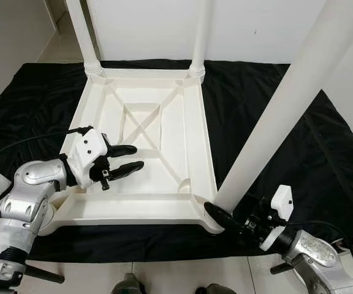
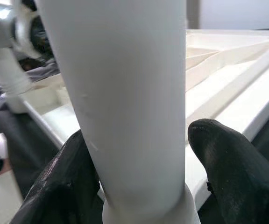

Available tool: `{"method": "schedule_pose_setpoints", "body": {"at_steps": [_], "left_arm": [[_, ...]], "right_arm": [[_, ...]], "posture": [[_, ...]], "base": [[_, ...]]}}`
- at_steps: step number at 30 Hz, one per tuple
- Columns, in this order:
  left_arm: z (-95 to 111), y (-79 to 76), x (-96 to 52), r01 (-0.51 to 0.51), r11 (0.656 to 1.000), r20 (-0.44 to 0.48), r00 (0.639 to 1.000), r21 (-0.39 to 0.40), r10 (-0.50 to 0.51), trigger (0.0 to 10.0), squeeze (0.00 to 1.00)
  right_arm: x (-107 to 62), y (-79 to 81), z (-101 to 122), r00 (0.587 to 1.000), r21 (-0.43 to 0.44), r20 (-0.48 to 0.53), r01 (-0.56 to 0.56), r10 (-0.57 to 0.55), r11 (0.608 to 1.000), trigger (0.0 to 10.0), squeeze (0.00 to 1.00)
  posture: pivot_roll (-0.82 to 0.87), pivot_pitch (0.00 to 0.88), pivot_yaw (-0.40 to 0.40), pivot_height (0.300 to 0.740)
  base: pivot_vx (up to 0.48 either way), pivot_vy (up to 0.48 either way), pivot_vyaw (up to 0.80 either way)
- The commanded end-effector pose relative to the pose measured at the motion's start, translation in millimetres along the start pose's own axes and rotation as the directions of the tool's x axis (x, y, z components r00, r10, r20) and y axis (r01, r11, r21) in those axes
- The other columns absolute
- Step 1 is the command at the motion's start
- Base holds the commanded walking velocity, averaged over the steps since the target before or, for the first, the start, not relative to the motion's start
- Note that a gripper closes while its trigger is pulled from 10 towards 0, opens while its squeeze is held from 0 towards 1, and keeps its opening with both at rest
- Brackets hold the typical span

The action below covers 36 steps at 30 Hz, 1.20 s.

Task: Building children table

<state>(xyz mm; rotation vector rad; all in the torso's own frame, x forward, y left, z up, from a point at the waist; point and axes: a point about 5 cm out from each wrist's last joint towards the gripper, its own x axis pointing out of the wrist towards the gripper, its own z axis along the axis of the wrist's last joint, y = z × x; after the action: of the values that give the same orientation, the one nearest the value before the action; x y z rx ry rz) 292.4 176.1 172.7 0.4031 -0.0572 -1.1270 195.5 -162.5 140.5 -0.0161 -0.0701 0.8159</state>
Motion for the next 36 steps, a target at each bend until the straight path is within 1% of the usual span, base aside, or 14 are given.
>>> {"method": "schedule_pose_setpoints", "body": {"at_steps": [1, 6, 9, 12, 16, 22, 24, 25, 26, 28, 29, 32, 35, 36], "left_arm": [[-5, 2.4, -7.1, -0.009, 1.0, -0.023, 1.0, -0.015, 0.009, 10.0, 0.0], [-5, 2.2, -6.1, -0.007, 1.0, -0.022, 1.0, -0.015, 0.007, 10.0, 0.0], [-6, 0.2, -4.4, 0.001, 1.0, -0.016, 1.0, -0.017, -0.002, 10.0, 0.0], [-6, -0.4, -3.2, 0.007, 1.0, -0.016, 1.0, -0.017, -0.007, 10.0, 0.0], [-6, -1.2, 0.9, 0.018, 1.0, -0.007, 1.0, -0.018, -0.018, 10.0, 0.0], [-5, -3.3, 6.0, 0.035, 0.999, 0.006, 0.999, -0.019, -0.035, 10.0, 0.0], [-5, -6.8, 11.8, 0.052, 0.998, 0.019, 0.998, -0.021, -0.051, 10.0, 0.0], [-5, -9.3, 14.3, 0.064, 0.998, 0.023, 0.998, -0.025, -0.063, 10.0, 0.0], [-3, -13.5, 18.5, 0.073, 0.997, 0.036, 0.997, -0.032, -0.071, 10.0, 0.0], [-3, -13.5, 18.5, 0.073, 0.997, 0.036, 0.997, -0.032, -0.071, 10.0, 0.0], [-2, -16.3, 21.3, 0.078, 0.996, 0.045, 0.996, -0.036, -0.076, 10.0, 0.0], [6, -27.7, 37.6, 0.093, 0.992, 0.093, 0.992, -0.08, -0.086, 10.0, 0.0], [7, -29.7, 40.9, 0.093, 0.991, 0.089, 0.992, -0.093, -0.085, 10.0, 0.0], [9, -31.1, 46.1, 0.079, 0.989, 0.103, 0.992, -0.126, -0.066, 10.0, 0.0]], "right_arm": [[-19.7, -23.4, -6, 0.98, -0.028, -0.051, 0.189, -0.19, 0.982, 10.0, 0.0], [-22.4, -23.3, -5, 0.978, -0.028, -0.048, 0.204, -0.205, 0.979, 10.0, 0.0], [-40.4, -29.3, -9, 0.955, -0.032, -0.061, 0.287, -0.289, 0.957, 10.0, 0.0], [-47.2, -32.8, -10, 0.946, -0.042, -0.069, 0.314, -0.316, 0.949, 10.0, 0.0], [-64.6, -46.5, -12, 0.917, -0.062, -0.089, 0.385, -0.39, 0.921, 10.0, 0.0], [-68.6, -55.0, -9, 0.899, -0.075, -0.07, 0.427, -0.432, 0.901, 10.0, 0.0], [-66.6, -62.5, -9, 0.876, -0.067, -0.049, 0.476, -0.48, 0.877, 10.0, 0.0], [-63.6, -63.1, -9, 0.874, -0.062, -0.038, 0.481, -0.484, 0.875, 10.0, 0.0], [-56.3, -61.4, -8, 0.877, -0.051, -0.018, 0.478, -0.48, 0.877, 10.0, 0.0], [-56.3, -61.4, -8, 0.877, -0.051, -0.018, 0.478, -0.48, 0.877, 10.0, 0.0], [-51.3, -59.8, -7, 0.881, -0.046, -0.005, 0.473, -0.474, 0.88, 10.0, 0.0], [-27.3, -51.8, 2, 0.884, -0.048, 0.056, 0.466, -0.464, 0.883, 10.0, 0.0], [-22.7, -50.4, 3, 0.882, -0.042, 0.065, 0.469, -0.466, 0.882, 10.0, 0.0], [-17.7, -48.4, 7, 0.882, -0.026, 0.083, 0.467, -0.463, 0.884, 10.0, 0.0]], "posture": [[0.05, 0.068, 0.032, 0.74], [0.05, 0.062, 0.027, 0.74], [0.05, 0.055, 0.025, 0.74], [0.04, 0.049, 0.026, 0.74], [0.03, 0.041, 0.03, 0.74], [0.02, 0.036, 0.031, 0.74], [0.02, 0.032, 0.03, 0.74], [0.02, 0.03, 0.03, 0.74], [0.02, 0.03, 0.029, 0.74], [0.02, 0.03, 0.029, 0.74], [0.02, 0.03, 0.028, 0.74], [0.02, 0.038, 0.022, 0.74], [0.02, 0.038, 0.022, 0.74], [0.02, 0.044, 0.015, 0.74]], "base": [[0.0, 0.0, 0.0], [0.0, 0.0, 0.0], [0.0, 0.0, 0.0], [0.0, 0.0, 0.0], [0.0, 0.0, 0.0], [0.0, 0.0, 0.0], [0.0, 0.0, 0.0], [0.0, 0.0, 0.0], [0.0, 0.0, 0.0], [0.0, 0.0, 0.0], [0.0, 0.0, 0.0], [0.0, 0.0, 0.0], [0.0, 0.0, 0.0], [0.0, 0.0, 0.0]]}}
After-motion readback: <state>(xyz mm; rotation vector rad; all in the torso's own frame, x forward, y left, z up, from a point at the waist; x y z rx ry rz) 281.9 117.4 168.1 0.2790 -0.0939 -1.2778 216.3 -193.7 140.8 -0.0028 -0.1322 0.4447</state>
